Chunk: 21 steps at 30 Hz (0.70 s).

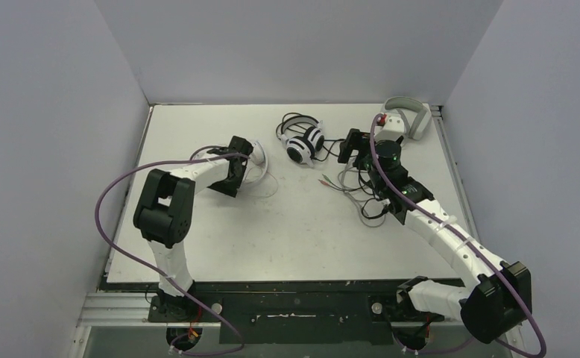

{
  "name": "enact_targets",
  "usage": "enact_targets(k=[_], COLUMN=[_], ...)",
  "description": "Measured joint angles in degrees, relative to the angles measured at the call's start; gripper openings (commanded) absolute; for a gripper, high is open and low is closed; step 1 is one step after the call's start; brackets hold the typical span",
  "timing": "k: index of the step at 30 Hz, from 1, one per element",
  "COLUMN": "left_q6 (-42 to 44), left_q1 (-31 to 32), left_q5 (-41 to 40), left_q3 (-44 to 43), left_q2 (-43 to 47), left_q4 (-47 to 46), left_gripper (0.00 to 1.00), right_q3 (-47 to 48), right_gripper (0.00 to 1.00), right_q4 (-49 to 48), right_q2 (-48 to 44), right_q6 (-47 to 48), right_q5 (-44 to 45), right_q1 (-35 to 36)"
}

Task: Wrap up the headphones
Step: Move the headphones to the center of the board.

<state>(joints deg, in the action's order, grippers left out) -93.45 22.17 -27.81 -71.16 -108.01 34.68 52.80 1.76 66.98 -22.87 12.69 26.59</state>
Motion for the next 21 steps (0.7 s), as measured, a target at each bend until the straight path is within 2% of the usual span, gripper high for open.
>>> enact_targets(k=[7, 9, 10, 17, 21], left_q6=[6.3, 8.9, 10.9, 34.7, 47.1], left_q1=[-3.1, -3.2, -3.2, -3.5, -3.5], left_q5=[2.2, 2.3, 2.5, 5.7, 6.4], left_q3=[-6.6, -7.3, -7.3, -7.2, -2.9], left_q2=[-5.1, -5.5, -5.5, -4.6, 1.3], left_q4=[5.7, 6.2, 6.1, 3.3, 4.6], left_gripper=[0.23, 0.06, 0.00, 0.00, 0.00], right_q3=[-0.8, -1.0, -1.0, -1.0, -1.1], right_gripper=[0.89, 0.89, 0.89, 0.90, 0.90], right_q4=[1.4, 2.0, 2.2, 5.3, 7.3], right_q2=[-2.6, -3.6, -4.0, -4.6, -4.7], right_q6=[0.4, 0.4, 0.4, 0.3, 0.2], right_q5=[1.0, 1.1, 1.1, -0.1, -1.7], right_q1=[0.0, 0.0, 0.0, 0.0, 0.0])
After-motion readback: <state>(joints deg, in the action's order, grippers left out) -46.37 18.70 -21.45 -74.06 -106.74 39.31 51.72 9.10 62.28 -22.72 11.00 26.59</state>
